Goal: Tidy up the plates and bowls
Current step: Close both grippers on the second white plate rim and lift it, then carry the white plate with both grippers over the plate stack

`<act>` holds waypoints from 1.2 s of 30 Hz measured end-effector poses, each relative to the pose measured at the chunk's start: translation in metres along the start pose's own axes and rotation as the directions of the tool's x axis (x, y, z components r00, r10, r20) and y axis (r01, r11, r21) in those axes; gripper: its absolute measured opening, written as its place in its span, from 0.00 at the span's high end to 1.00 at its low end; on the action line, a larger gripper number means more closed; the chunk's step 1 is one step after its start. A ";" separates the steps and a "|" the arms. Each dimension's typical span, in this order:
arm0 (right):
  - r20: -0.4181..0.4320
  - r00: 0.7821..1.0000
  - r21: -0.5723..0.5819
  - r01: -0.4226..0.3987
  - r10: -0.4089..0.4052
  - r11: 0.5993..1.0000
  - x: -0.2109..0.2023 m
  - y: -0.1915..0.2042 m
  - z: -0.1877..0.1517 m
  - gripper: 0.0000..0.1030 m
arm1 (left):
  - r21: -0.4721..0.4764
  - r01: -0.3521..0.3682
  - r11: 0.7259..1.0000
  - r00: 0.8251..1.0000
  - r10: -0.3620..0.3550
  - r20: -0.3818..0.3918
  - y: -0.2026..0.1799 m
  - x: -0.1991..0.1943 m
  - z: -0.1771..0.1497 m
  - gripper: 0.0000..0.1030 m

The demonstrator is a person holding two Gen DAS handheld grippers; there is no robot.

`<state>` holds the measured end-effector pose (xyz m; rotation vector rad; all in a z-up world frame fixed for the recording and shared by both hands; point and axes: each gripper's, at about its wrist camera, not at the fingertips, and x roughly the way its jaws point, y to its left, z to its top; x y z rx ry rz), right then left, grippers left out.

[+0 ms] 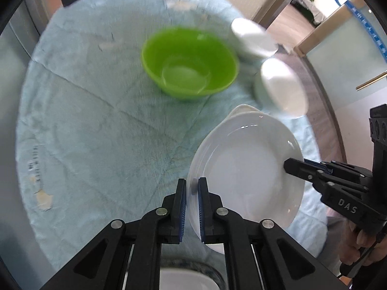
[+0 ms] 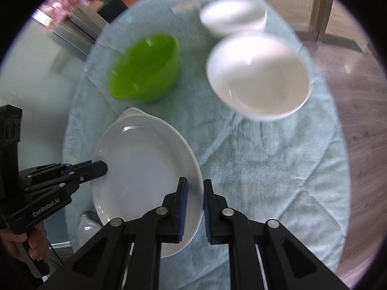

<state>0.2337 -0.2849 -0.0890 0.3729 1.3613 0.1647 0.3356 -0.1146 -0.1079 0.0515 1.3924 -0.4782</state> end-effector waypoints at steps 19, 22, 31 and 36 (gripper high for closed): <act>0.214 0.973 -0.162 -0.052 0.086 0.985 -0.181 0.115 -0.083 0.93 | -0.066 0.010 0.998 0.968 0.006 0.251 0.005 -0.224 -0.131 0.95; 0.200 0.974 -0.182 -0.071 0.108 0.981 -0.180 0.131 -0.092 0.93 | -0.091 -0.004 0.996 0.966 0.027 0.258 0.018 -0.242 -0.154 0.95; 0.087 0.989 -0.186 -0.106 0.123 0.977 -0.128 0.165 -0.115 0.93 | -0.195 -0.008 0.981 0.983 0.044 0.178 0.076 -0.219 -0.203 0.94; -0.002 0.995 -0.149 -0.102 0.103 0.984 -0.082 0.163 -0.127 0.93 | -0.240 0.004 0.971 0.994 0.022 0.104 0.099 -0.177 -0.221 0.95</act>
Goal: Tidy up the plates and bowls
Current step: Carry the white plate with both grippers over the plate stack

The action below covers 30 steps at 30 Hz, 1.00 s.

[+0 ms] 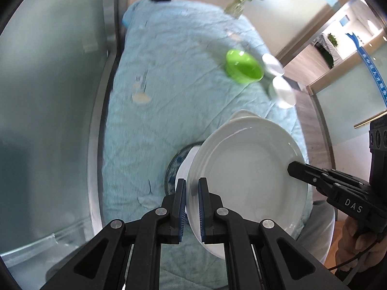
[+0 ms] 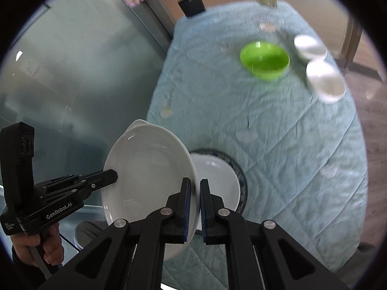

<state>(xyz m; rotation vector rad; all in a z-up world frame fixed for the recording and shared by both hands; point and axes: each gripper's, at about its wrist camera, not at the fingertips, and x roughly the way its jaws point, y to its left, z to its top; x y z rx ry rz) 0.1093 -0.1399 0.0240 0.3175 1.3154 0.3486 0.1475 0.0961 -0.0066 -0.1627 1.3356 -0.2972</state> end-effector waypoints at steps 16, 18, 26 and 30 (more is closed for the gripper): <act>-0.115 0.992 0.102 0.055 -0.043 0.993 0.088 -0.045 -0.007 0.93 | -0.038 0.005 0.999 0.993 -0.010 -0.117 0.020 0.117 -0.002 0.95; -0.121 0.992 0.104 0.059 -0.046 0.993 0.094 -0.048 -0.004 0.93 | -0.036 -0.004 0.999 0.992 0.000 -0.125 0.021 0.124 0.001 0.95; -0.137 0.989 0.129 0.079 -0.061 0.989 0.116 -0.059 -0.003 0.92 | -0.016 -0.027 1.000 0.989 0.025 -0.146 0.018 0.147 0.005 0.95; -0.138 0.988 0.131 0.083 -0.064 0.988 0.122 -0.059 -0.004 0.91 | -0.010 -0.036 0.999 0.989 0.035 -0.144 0.016 0.151 0.008 0.95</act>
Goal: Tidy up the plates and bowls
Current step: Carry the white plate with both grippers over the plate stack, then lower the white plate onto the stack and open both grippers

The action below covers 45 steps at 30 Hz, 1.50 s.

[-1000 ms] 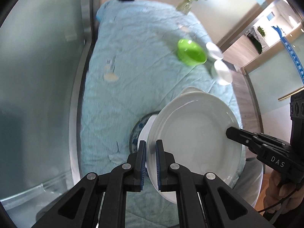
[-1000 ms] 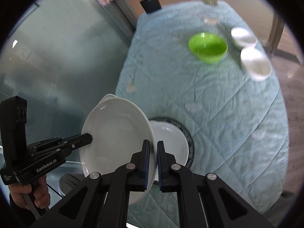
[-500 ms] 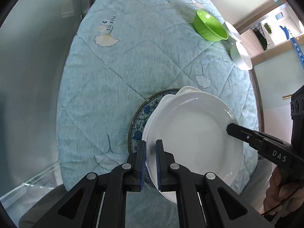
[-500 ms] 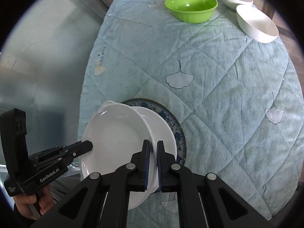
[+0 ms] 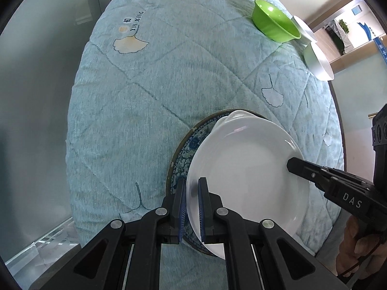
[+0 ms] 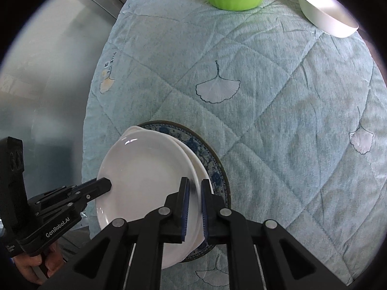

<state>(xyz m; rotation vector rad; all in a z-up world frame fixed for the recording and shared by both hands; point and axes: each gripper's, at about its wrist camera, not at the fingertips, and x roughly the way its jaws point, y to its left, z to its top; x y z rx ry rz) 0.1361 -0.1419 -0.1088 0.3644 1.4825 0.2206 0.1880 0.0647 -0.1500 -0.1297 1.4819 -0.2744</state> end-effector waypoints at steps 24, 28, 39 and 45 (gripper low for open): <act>0.008 1.000 -0.006 0.028 -0.028 1.000 0.000 0.006 -0.001 0.85 | -0.012 0.020 1.000 1.000 -0.020 -0.024 0.003 0.005 -0.003 0.92; 0.011 0.999 -0.013 0.035 -0.034 0.999 -0.001 0.007 -0.002 0.83 | -0.012 0.023 1.000 0.999 -0.023 -0.022 0.004 0.003 -0.003 0.92; 0.044 0.996 -0.011 0.075 -0.075 0.997 -0.009 0.004 -0.002 0.64 | -0.029 0.046 0.999 0.999 -0.047 -0.010 0.012 -0.013 -0.003 0.89; 0.059 0.997 -0.054 0.062 -0.059 0.997 -0.009 0.009 -0.003 0.81 | -0.056 0.085 0.995 0.996 -0.087 -0.031 0.019 -0.005 -0.004 0.88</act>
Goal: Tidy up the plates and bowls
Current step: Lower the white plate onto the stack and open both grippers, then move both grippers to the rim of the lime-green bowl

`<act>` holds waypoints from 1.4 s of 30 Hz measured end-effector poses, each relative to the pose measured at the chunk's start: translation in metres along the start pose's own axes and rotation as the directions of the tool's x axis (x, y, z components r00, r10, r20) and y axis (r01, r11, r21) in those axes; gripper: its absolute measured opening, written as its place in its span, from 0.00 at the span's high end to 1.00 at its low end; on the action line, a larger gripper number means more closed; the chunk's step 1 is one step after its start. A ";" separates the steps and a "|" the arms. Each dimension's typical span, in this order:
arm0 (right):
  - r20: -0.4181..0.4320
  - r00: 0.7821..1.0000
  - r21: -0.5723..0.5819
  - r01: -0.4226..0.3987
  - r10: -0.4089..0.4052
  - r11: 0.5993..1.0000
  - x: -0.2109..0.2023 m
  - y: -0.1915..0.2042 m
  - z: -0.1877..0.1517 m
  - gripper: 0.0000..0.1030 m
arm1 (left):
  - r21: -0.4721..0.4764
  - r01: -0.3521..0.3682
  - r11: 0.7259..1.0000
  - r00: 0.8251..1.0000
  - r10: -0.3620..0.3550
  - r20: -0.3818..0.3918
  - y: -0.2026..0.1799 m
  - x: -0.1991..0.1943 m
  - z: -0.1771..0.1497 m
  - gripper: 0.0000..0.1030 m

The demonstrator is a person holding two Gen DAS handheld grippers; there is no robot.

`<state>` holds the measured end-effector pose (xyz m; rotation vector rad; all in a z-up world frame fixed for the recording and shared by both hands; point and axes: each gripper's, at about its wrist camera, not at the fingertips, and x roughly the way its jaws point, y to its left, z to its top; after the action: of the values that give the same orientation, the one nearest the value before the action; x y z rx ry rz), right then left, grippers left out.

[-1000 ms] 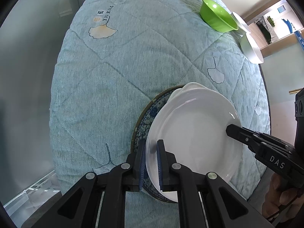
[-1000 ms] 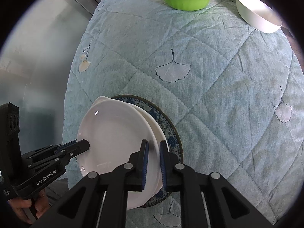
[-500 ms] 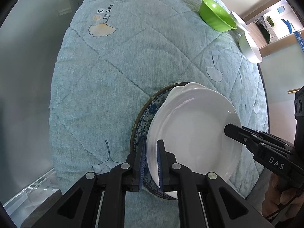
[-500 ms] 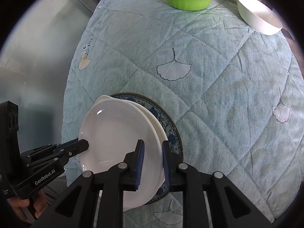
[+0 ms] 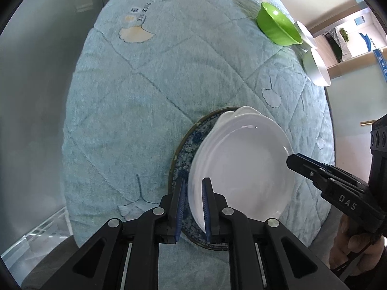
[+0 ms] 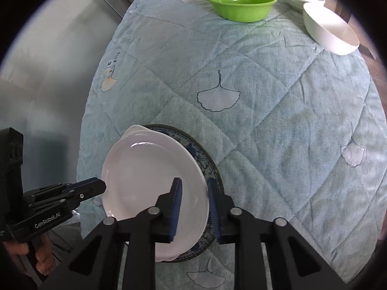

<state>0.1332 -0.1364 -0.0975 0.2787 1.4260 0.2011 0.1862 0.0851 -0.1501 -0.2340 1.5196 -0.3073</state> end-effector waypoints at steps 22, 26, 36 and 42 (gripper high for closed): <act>-0.064 0.997 0.034 -0.037 0.039 0.999 0.001 -0.024 -0.006 0.54 | -0.126 0.024 0.992 1.000 -0.024 -0.001 0.027 -0.006 -0.002 0.45; -0.104 0.993 0.040 -0.048 0.052 0.998 0.010 -0.022 -0.015 0.54 | -0.139 0.051 0.989 0.998 -0.055 -0.029 0.028 0.003 -0.005 0.45; -0.137 0.990 -0.007 -0.021 0.020 1.000 0.019 -0.013 -0.024 0.68 | -0.110 0.026 0.994 0.997 -0.034 -0.071 0.018 0.019 -0.012 0.47; -0.143 0.990 -0.016 -0.018 0.016 1.000 0.027 -0.003 -0.023 0.68 | -0.100 0.010 0.995 0.996 -0.019 -0.083 0.015 0.024 -0.012 0.53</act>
<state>0.1138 -0.1292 -0.1261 0.2664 1.5634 0.2512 0.1757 0.0919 -0.1780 -0.3143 1.6183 -0.2559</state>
